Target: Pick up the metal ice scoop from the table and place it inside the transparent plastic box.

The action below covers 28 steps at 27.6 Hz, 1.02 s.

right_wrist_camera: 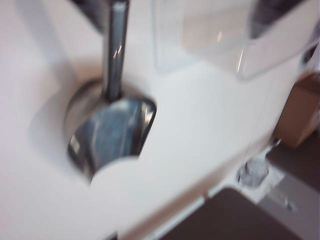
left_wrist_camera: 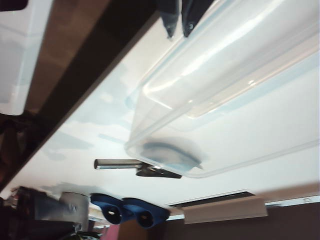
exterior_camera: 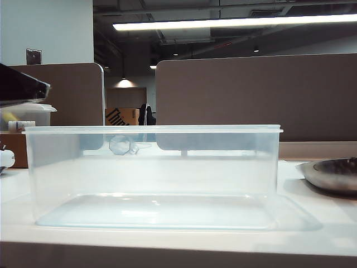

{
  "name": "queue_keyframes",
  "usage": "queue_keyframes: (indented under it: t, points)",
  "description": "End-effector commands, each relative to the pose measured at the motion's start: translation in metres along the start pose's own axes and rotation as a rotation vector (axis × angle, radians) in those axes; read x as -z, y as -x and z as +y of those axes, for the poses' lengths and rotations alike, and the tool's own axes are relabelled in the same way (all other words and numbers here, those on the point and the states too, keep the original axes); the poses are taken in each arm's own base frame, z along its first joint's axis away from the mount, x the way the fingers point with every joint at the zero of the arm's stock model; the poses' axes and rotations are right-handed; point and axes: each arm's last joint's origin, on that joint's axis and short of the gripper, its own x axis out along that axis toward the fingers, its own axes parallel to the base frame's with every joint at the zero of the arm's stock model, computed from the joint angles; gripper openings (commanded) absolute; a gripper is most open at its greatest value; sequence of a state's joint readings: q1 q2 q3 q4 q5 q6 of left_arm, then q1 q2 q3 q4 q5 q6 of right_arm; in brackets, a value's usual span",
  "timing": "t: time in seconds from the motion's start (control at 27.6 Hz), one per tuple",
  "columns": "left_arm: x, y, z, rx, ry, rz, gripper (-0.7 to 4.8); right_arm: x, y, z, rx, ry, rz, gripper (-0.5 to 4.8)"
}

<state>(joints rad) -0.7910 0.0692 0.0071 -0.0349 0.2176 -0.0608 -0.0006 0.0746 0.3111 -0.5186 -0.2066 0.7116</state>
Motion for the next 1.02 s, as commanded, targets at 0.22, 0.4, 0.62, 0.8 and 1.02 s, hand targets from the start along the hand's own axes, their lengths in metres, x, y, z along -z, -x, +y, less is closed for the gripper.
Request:
queue_keyframes:
  t: [0.22, 0.4, 0.62, 0.8, 1.02]
  points:
    - [-0.001, 0.0, 0.002, -0.019, -0.001, -0.014, 0.21, -0.015, -0.002, 0.018, -0.083, -0.024, 0.126, 4.5]
    - [-0.001, 0.0, 0.002, -0.02, -0.001, -0.015, 0.21, -0.044, -0.005, 0.04, 0.012, 0.081, 0.192, 4.15]
    - [-0.001, 0.0, 0.002, -0.02, -0.001, -0.014, 0.21, -0.085, -0.051, 0.065, 0.196, 0.223, 0.528, 4.13]
    - [-0.001, 0.0, 0.002, -0.02, -0.001, -0.014, 0.21, -0.1, -0.11, 0.061, 0.326, 0.275, 0.864, 4.12]
    - [-0.001, 0.0, 0.002, -0.02, -0.001, -0.014, 0.21, -0.086, -0.156, 0.042, 0.46, 0.301, 1.073, 3.9]
